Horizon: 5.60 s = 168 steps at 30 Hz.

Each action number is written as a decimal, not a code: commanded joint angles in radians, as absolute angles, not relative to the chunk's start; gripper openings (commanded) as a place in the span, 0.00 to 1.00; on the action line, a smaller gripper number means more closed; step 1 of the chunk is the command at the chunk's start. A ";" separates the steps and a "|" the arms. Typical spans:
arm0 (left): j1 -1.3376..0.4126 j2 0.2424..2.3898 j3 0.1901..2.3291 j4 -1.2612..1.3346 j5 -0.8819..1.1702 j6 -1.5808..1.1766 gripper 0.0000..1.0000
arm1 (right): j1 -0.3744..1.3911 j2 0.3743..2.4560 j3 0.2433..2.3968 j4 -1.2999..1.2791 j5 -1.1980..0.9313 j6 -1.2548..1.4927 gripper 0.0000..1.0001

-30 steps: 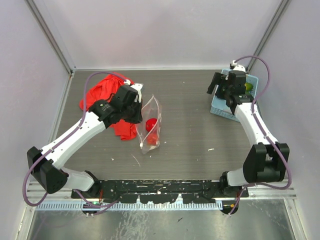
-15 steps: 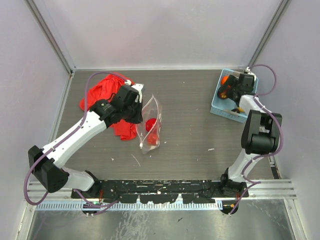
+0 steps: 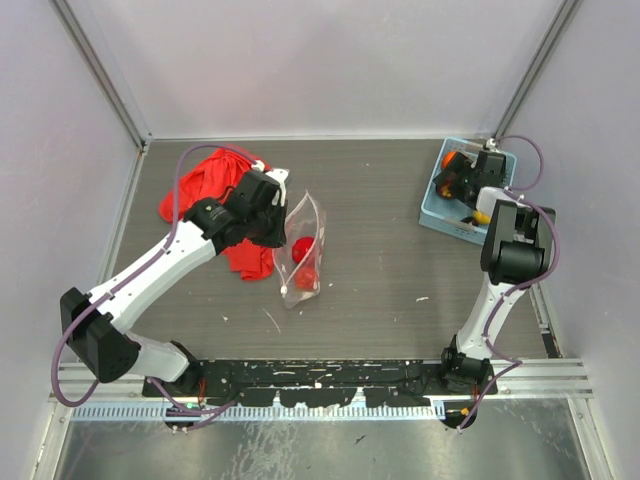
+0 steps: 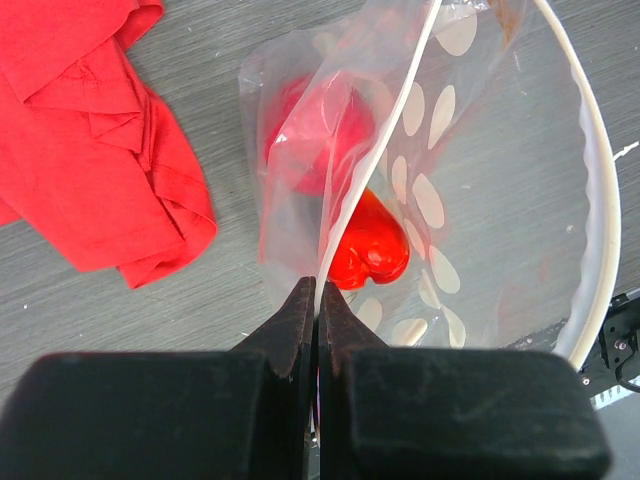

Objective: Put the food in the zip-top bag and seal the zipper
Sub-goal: Pick up the fake fruit from the bin, then place the fake fruit in the zipper food storage bag.

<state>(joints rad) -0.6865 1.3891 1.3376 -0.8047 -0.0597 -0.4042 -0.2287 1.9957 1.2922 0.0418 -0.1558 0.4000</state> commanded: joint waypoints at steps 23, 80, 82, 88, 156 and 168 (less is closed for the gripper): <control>-0.682 1.359 1.362 -0.785 -0.036 -0.401 0.00 | -0.253 1.850 1.245 0.060 -0.196 0.344 0.64; -0.676 1.326 1.348 -0.765 -0.028 -0.405 0.00 | 0.603 1.206 1.240 -0.240 -0.114 0.442 0.60; -0.676 1.326 1.348 -0.764 -0.029 -0.406 0.00 | 0.636 1.211 1.237 -0.216 -0.112 0.457 0.60; -0.676 1.326 1.348 -0.764 -0.030 -0.407 0.00 | 0.734 1.235 1.225 -0.157 -0.101 0.515 0.60; -0.669 1.339 1.354 -0.780 -0.034 -0.423 0.00 | 0.853 1.404 1.263 -0.354 -0.111 0.593 0.90; -0.653 1.349 1.365 -0.801 -0.042 -0.436 0.00 | 0.853 1.405 1.272 -0.379 -0.066 0.611 0.94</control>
<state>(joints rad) -0.6643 1.3464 1.3376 -0.8062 -0.0399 -0.4263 0.8490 1.4147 1.2213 -0.4015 -0.0929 0.5972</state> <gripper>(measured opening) 0.007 0.944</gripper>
